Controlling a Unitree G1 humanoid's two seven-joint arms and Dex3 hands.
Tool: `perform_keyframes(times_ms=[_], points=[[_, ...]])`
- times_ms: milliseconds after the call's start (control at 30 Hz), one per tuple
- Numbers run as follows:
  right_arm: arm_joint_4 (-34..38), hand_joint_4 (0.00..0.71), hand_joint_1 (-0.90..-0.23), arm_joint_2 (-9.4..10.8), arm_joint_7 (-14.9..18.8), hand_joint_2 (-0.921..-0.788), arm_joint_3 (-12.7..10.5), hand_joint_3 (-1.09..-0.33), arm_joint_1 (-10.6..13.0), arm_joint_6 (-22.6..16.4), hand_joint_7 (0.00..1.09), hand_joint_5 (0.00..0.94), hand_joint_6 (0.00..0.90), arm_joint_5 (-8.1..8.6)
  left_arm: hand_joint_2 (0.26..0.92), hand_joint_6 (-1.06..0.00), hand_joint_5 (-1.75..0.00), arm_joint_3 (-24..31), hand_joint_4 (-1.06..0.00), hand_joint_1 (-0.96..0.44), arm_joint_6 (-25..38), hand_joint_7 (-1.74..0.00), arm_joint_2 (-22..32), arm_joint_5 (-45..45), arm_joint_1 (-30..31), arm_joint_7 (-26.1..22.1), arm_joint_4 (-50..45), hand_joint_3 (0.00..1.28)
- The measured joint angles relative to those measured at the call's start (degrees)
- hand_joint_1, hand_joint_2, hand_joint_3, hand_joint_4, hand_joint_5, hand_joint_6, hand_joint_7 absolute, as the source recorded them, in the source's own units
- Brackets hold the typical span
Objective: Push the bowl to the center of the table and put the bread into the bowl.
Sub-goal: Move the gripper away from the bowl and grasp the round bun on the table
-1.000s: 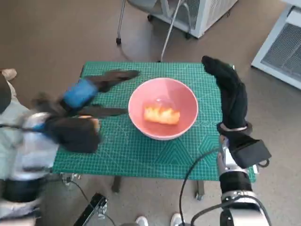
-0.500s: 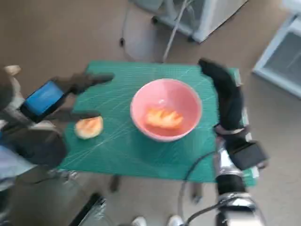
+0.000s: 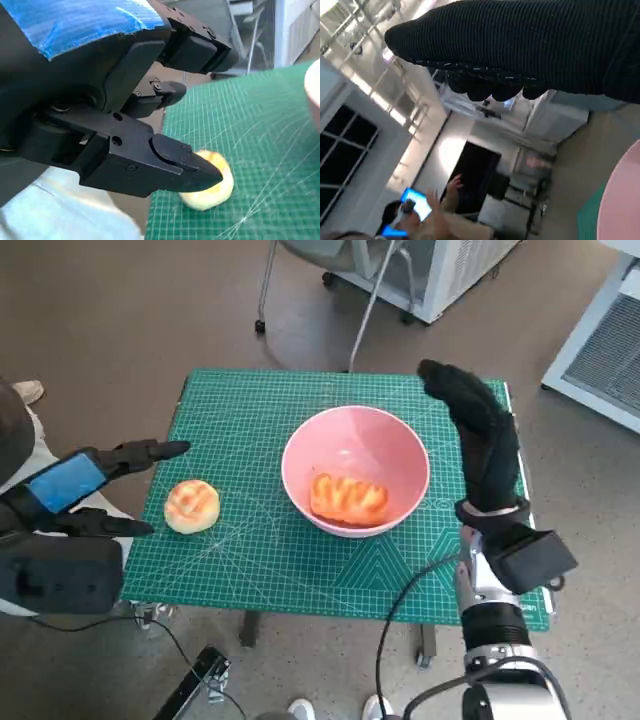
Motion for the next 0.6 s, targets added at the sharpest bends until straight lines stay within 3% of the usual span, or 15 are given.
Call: perform_keyframes(times_ms=[600], points=[[-0.03,0.46,-0.438,-0.85,0.55,-0.921,-0.55,-0.597,0.04,-0.01,0.91,0.008,0.186,0.53,0.844,-0.35,0.0,-7.08,-0.16,0.22,-0.6,-0.01,-1.92,6.92,-3.57,2.15,6.89,0.0]])
